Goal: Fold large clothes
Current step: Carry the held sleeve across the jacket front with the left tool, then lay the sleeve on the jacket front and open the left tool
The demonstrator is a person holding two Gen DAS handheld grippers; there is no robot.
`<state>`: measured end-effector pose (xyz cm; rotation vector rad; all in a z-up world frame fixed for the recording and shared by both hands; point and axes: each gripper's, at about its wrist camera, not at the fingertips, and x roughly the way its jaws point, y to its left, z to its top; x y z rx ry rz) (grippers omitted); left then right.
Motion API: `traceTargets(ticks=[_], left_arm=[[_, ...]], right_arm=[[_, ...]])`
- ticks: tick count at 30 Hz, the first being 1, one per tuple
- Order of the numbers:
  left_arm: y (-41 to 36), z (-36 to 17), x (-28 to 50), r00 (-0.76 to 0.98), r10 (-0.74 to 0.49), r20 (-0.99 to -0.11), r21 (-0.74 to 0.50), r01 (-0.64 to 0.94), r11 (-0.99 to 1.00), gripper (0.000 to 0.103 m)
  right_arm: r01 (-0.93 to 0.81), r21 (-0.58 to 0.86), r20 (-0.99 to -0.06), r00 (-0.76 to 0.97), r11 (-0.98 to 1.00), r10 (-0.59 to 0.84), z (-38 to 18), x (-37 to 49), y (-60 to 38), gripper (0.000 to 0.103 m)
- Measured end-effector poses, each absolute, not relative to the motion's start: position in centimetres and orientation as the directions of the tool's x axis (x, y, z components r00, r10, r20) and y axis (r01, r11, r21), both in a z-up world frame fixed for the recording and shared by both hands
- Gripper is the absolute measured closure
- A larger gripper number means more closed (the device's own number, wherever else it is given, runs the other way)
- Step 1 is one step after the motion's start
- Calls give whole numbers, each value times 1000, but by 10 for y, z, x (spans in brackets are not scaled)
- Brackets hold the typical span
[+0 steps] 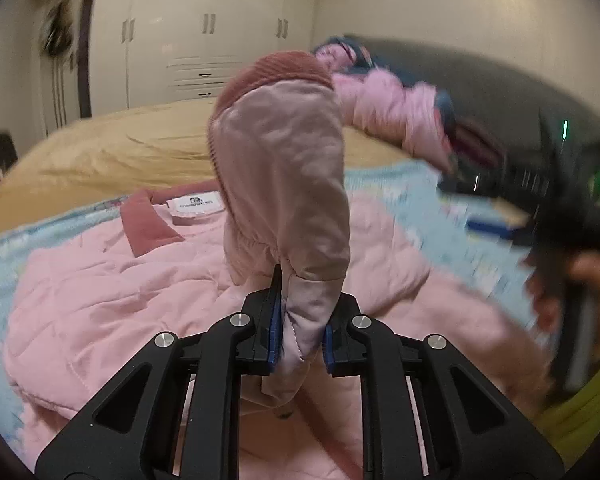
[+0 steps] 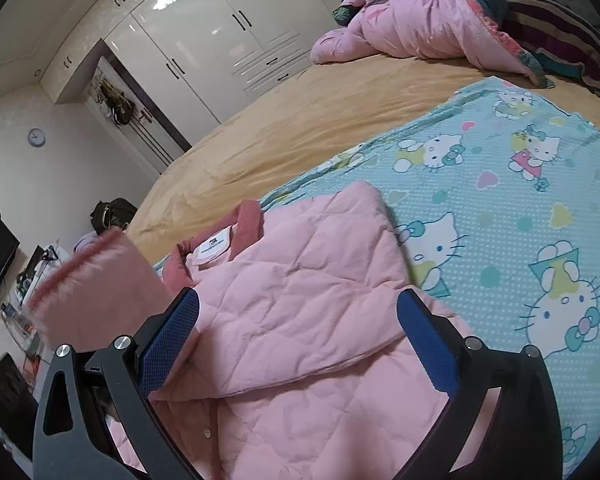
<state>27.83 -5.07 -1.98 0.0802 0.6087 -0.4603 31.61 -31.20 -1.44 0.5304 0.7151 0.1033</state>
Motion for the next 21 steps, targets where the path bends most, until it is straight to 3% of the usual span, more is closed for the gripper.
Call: traceTargets(ticks=[12,14,16,20,21], left_arm=[[-106,-74,260,684,-243,-688,251,539,804,85],[-111,-82,257,678,-228,-699,279,552,785,78],[-113,-84,255,658,-238,-715,268,572,776,53],[-118,-90,252,624,-235,-745,272,606,748,37],[-118,-88,250,613,-242,-752,263,616,743,28]], right_arm=[[72,574,-595,721,815,355,-23,314,-327,4],[68,587,-602,703,807,379,-27,316,-326,4],[62,597,-611,681,800,403,-32,318,-323,4],[51,623,-623,636,780,456,-43,323,-316,4],[45,631,-624,622,774,473,-46,325,-313,4]])
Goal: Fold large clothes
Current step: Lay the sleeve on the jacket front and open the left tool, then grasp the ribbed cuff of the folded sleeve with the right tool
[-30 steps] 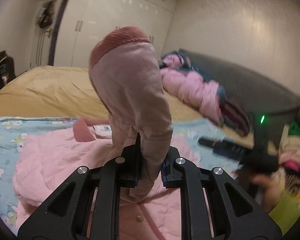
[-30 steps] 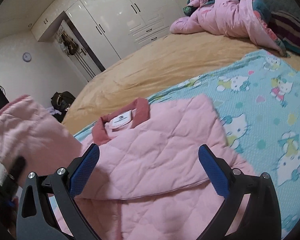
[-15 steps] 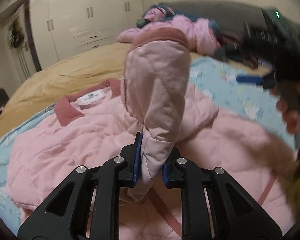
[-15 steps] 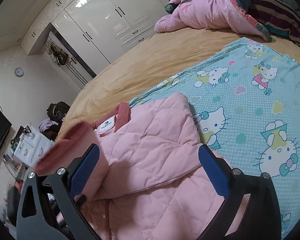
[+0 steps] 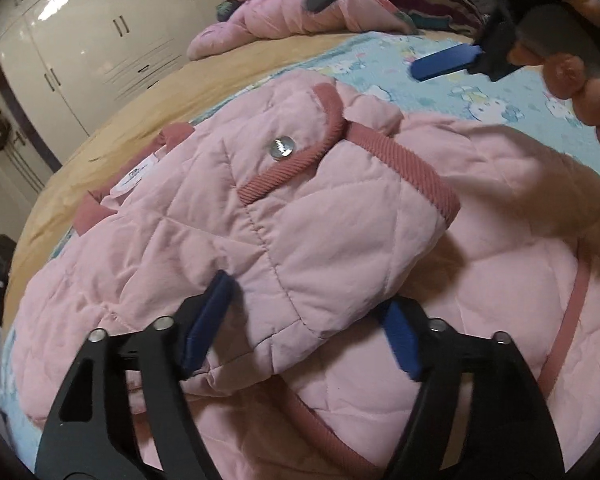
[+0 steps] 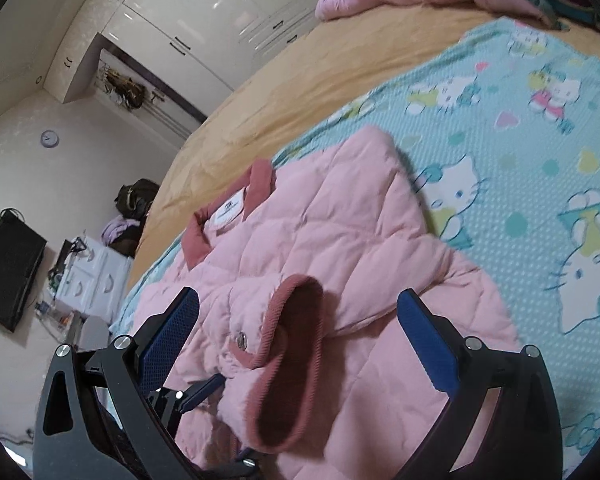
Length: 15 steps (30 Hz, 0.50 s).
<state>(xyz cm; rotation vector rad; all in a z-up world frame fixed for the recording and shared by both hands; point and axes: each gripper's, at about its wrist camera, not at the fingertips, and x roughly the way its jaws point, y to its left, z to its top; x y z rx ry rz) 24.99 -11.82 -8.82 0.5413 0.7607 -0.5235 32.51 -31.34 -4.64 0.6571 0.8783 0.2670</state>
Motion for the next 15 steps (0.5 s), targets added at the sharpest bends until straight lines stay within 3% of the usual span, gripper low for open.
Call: traceTargets(ticks=[2,9,15], left_arm=[[-116,-80,247,577,-283,-766,211,642,737,16],[-53,-21,270,573,-413,-708,-13,575,818,9],[64,6,308,719,-226,-657,-98,216,971,9]], right_arm=[[37,644,-624,602,764,497,-51,328,-309,4],[35,675,-635,535,737,557,-71,340,-297,4],[30,682,-637,516,731,573,-84,346,-280,4]])
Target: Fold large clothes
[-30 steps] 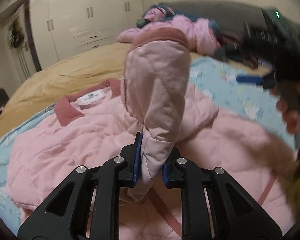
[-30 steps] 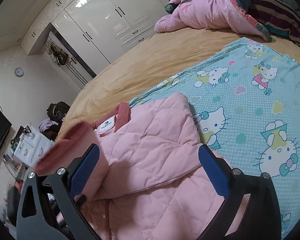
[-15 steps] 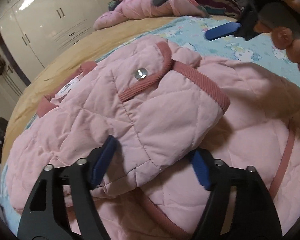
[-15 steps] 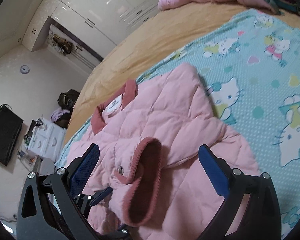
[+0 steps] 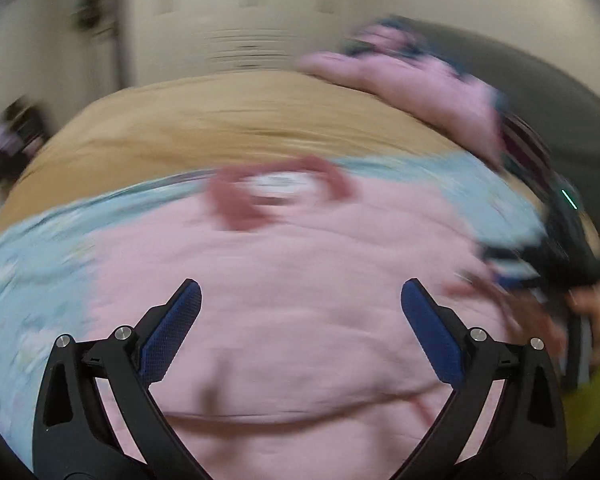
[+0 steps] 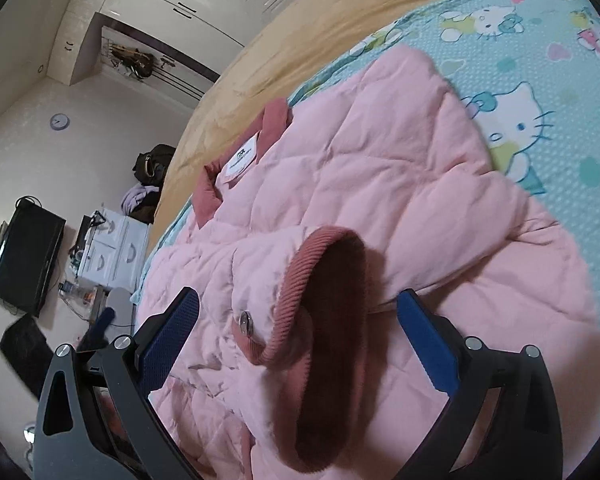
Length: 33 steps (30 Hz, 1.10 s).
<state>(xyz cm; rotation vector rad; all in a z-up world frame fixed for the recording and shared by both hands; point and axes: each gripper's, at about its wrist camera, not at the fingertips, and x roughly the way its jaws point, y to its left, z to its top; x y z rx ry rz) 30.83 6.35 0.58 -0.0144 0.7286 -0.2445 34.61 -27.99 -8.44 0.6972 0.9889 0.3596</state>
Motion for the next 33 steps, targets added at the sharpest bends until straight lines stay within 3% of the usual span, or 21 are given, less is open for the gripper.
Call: traceTargets(ticks=[5,11,12,16,22,26,27,28,33], left_arm=[[154,3,320,753,-99,-651,-215,-58,975,9],[195,-4,319,759,-58,-649,-291,-177,940,9],[195,-4,319,762,-59,-645,-293,-176,940,9],[192,-7,317,758,-66,-649,-288,-165,943,9],[174,-11,325,750,-80,-656,-260,-125,958,9],[168,-16,329,745,-89,-662,-259,-116,959,9],[168,-16,329,744,-92,-662,-262,-116,958,9],[168,-17,330,743,-92,-664,-263,-117,958,9],[168,-11,328,759,-84,-646,-264,-118,957,9]], right_arm=[[50,692,-615,564,720,552,-90,344,-280,6],[45,632,-640,594,774,488,-88,343,-275,37],[39,624,-640,598,781,482,-87,344,-275,45],[31,553,-672,607,832,424,-82,341,-270,57],[43,449,-711,621,892,328,-72,334,-258,51],[11,442,-704,624,897,339,-71,335,-253,53],[-7,442,-694,631,897,347,-71,336,-252,70],[-41,450,-676,637,892,371,-67,337,-250,96],[-206,343,-563,736,917,376,-13,329,-226,97]])
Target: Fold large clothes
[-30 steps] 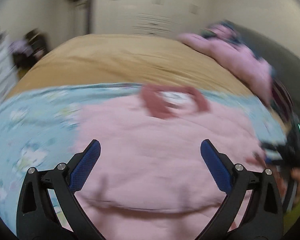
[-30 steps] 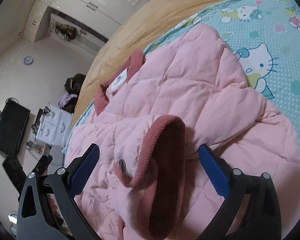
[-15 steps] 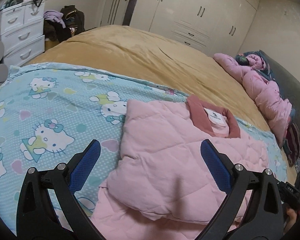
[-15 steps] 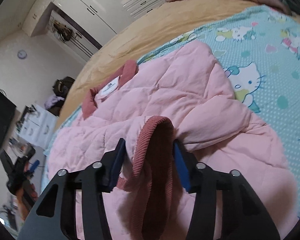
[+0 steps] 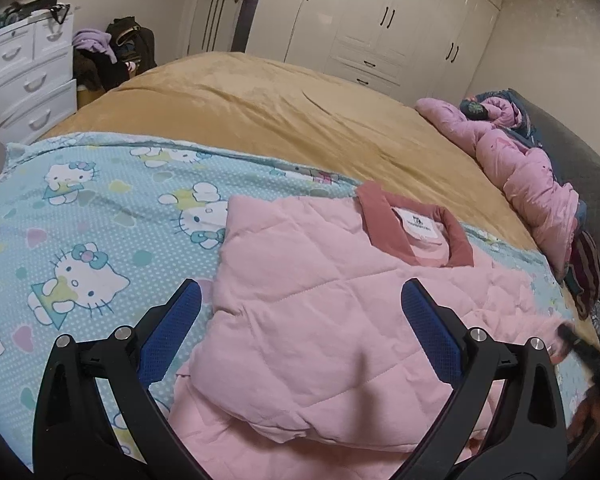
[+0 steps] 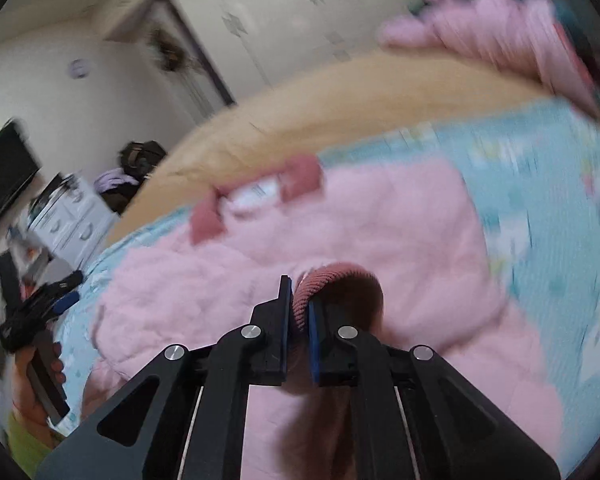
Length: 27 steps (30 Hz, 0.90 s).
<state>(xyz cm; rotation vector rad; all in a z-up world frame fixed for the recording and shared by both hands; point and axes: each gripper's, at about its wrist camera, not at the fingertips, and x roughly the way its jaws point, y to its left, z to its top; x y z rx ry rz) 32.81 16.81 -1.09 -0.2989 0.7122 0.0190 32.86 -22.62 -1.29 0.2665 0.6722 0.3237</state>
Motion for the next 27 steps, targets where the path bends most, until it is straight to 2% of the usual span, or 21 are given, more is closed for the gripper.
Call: traceTargets(ticks=[3,9,14,17,18,21,27], left_arm=[[169,-9,327,766,-84,-638,-271,-120,955,9],[161,-8,329,770,-75,-634,-249,-111,962,9],[141,-17,334,756,-91,-649,-219,-71,973,9],[128,-21,335,752,-108,-650,-200,-32,979,10],[124,-23,336,748,-117,-653,-198,-20,980,11],[116,-29,338,733,-141,-665,-196,11,981,25],[112,-38,342,711,-167,-683,-205,33,978,36]], right_arm=[[-298,233,-512,772,926,377,28,331,-209,97],[-343,91,-433,832,935,347,77,351,-204,97],[-305,40,-479,830,952,286,55,371,-212,97],[-263,83,-521,811,961,267,28,378,-224,97],[-253,98,-527,807,962,266,21,376,-228,97],[-221,146,-543,797,964,265,4,377,-239,97],[-181,156,-548,802,971,238,-13,368,-245,97]])
